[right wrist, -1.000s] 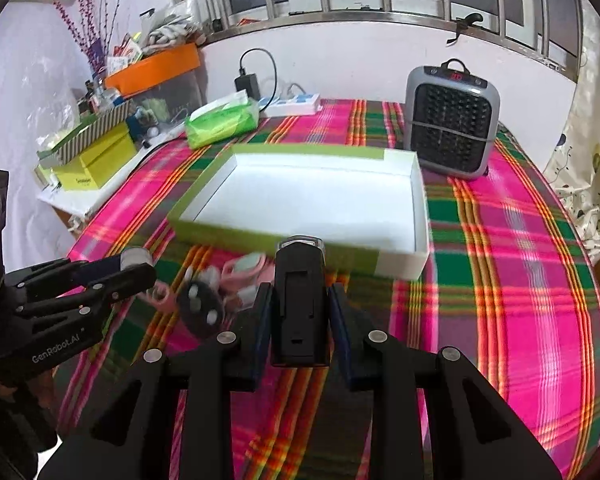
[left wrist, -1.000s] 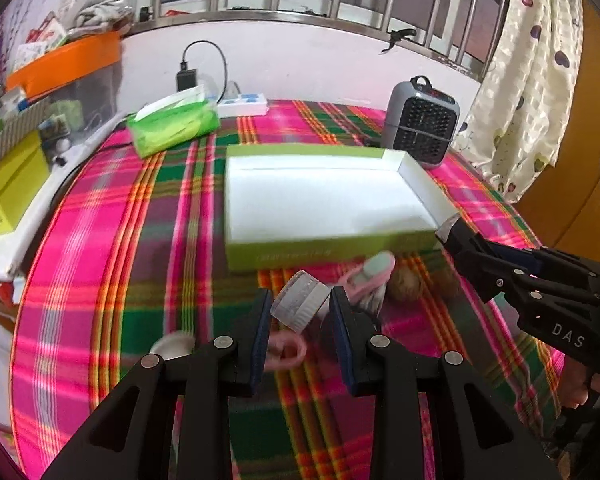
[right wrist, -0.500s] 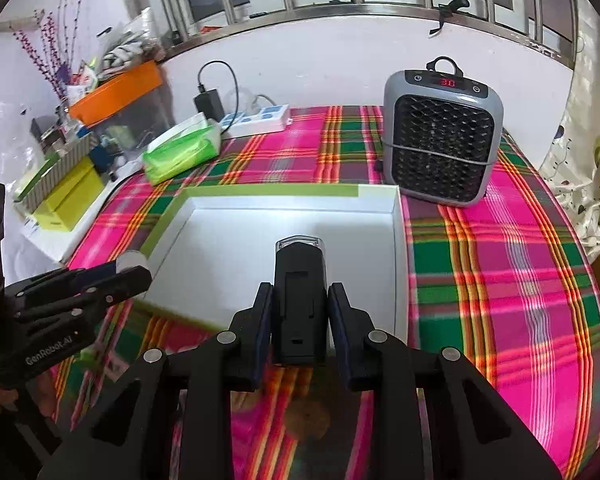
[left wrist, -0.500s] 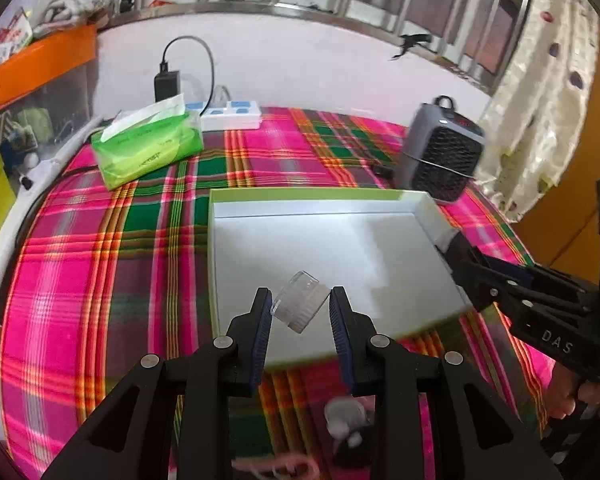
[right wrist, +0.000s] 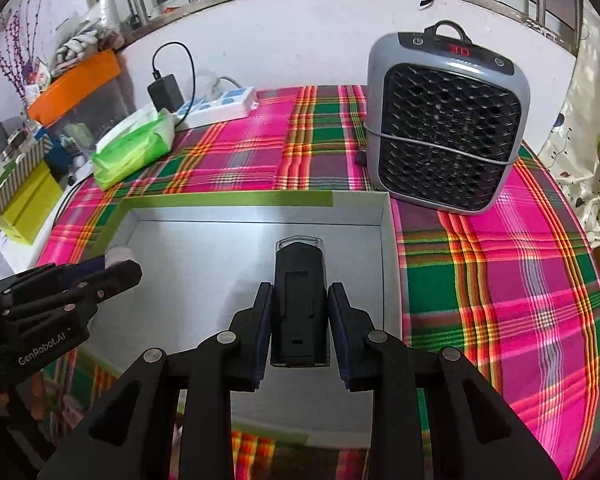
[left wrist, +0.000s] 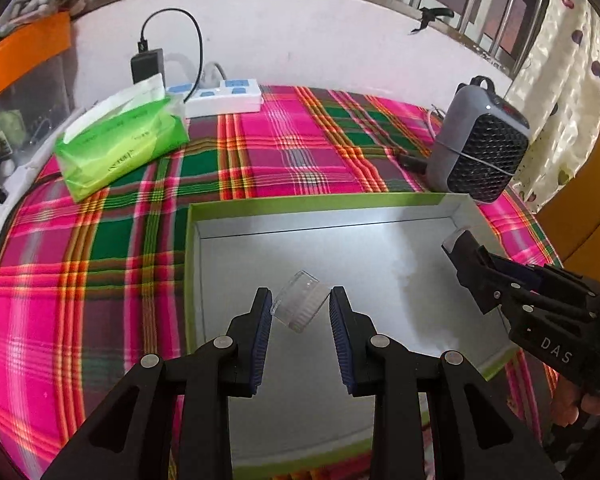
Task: Organize objects
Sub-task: 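Carry the white cap with the left tool while the right tool carries the black device into the box, then open the left tool to drop the cap while the right tool releases the device in the box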
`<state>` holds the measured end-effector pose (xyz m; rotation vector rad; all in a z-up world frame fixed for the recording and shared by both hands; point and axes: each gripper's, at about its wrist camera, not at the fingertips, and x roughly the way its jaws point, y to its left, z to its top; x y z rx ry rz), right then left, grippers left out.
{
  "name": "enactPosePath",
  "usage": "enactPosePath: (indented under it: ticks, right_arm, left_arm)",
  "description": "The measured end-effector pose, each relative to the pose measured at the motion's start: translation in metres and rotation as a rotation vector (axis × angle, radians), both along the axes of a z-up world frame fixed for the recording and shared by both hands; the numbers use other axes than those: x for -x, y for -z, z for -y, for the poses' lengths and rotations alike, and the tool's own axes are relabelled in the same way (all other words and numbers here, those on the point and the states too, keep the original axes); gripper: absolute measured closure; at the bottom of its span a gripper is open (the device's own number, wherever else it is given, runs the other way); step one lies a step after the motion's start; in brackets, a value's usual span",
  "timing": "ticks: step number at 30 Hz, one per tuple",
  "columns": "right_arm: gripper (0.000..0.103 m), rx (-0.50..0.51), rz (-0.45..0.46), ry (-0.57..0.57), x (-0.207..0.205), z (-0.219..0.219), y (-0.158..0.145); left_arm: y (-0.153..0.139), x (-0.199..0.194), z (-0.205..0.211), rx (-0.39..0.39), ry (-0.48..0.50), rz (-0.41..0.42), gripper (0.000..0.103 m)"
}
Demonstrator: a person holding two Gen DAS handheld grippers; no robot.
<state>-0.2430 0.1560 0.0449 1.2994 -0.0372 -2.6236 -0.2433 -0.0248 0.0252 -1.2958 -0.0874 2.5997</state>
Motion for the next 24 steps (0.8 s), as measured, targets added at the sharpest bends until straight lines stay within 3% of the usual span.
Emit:
enactPosePath:
  ticks: [24]
  right_arm:
    - [0.074, -0.041, 0.007, 0.005, 0.011, -0.001, 0.012]
  left_arm:
    - [0.008, 0.009, -0.01, 0.09, -0.001, -0.003, 0.075]
